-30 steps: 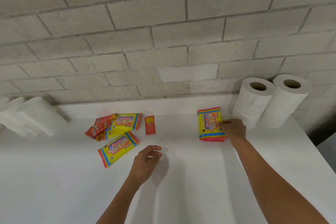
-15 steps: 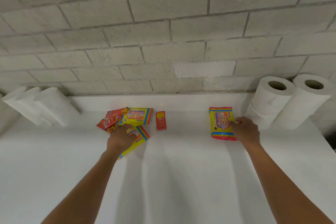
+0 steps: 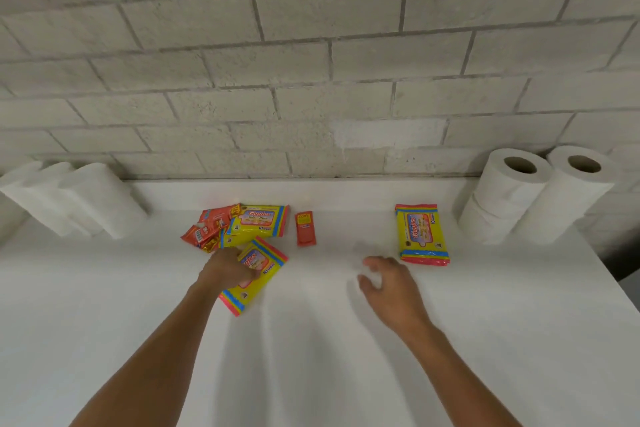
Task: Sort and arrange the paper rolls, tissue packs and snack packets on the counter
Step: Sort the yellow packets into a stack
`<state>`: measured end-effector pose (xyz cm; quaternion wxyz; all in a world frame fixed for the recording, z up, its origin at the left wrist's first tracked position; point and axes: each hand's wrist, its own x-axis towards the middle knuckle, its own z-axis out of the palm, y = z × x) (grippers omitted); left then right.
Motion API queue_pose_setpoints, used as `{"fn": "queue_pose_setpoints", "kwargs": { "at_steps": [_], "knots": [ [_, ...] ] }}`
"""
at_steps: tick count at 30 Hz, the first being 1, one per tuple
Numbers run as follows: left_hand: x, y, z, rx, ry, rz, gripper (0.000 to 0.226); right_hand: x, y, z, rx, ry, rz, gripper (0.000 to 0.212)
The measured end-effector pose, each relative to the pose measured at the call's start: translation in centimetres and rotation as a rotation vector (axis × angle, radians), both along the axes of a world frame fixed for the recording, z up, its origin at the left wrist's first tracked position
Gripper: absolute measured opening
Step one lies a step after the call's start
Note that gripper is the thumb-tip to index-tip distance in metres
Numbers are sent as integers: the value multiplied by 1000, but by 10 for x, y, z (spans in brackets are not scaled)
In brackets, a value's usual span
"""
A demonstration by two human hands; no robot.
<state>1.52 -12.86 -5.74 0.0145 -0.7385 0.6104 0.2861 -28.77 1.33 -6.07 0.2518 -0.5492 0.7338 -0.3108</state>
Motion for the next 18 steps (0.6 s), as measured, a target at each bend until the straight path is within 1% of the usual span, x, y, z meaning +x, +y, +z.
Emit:
{"fn": "queue_pose_setpoints", "kwargs": {
  "at_steps": [1, 3, 5, 8, 10, 12, 14, 16, 18],
  "knots": [
    [-3, 5, 2, -14, 25, -2, 49, 9, 4, -2, 16, -38, 26, 31],
    [-9, 15, 7, -44, 73, -21, 41, 24, 9, -5, 37, -96, 85, 31],
    [-16, 28, 13, -77, 169, -11, 32, 34, 11, -6, 48, -108, 138, 34],
    [-31, 50, 22, -127, 381, -11, 26, 41, 11, -6, 95, -107, 187, 40],
    [-44, 67, 30, -146, 553, 13, 19, 41, 10, -6, 139, -130, 189, 49],
    [-62, 83, 42, -134, 721, 41, 15, 38, 8, -3, 162, -185, 159, 58],
    [-81, 97, 52, -111, 880, 67, 20, 31, 7, 2, 168, -294, 123, 61],
    [-97, 108, 58, -99, 983, 77, 23, 22, 8, 6, 157, -444, 88, 55],
    [-112, 116, 59, -82, 1035, 75, 24, 12, 9, 7, 115, -609, 47, 37]
  ]
}}
